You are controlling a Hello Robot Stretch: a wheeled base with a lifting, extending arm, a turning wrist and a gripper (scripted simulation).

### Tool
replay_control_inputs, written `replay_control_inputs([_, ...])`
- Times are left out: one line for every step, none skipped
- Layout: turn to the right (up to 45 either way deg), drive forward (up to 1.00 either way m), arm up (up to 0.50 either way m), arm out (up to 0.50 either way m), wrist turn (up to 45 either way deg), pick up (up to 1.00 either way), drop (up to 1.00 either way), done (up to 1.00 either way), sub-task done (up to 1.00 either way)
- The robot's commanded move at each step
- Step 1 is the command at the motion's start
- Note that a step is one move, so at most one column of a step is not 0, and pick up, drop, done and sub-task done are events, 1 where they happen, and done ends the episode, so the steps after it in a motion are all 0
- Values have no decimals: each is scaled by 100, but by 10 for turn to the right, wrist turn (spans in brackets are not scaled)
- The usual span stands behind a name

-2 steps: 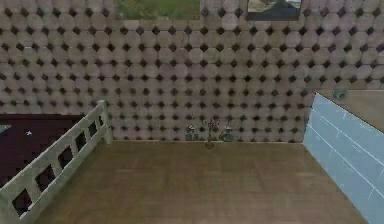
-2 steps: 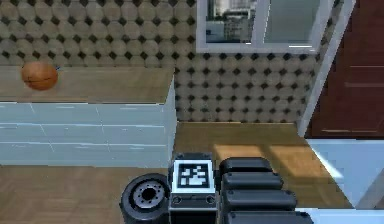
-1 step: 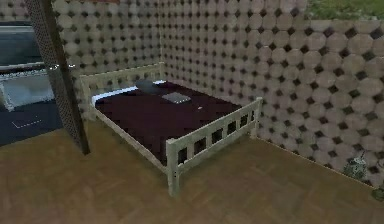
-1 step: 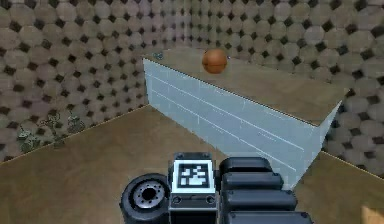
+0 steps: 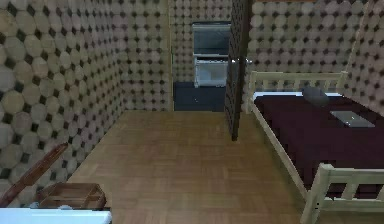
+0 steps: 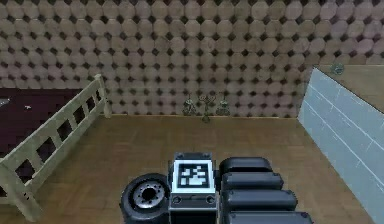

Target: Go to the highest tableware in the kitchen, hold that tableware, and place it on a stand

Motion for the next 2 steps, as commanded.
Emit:
replay_control_inputs([-30, 0, 0, 0, 0, 0, 0, 0, 0])
replay_control_inputs([450, 0, 0, 0, 0, 0, 0, 0, 0])
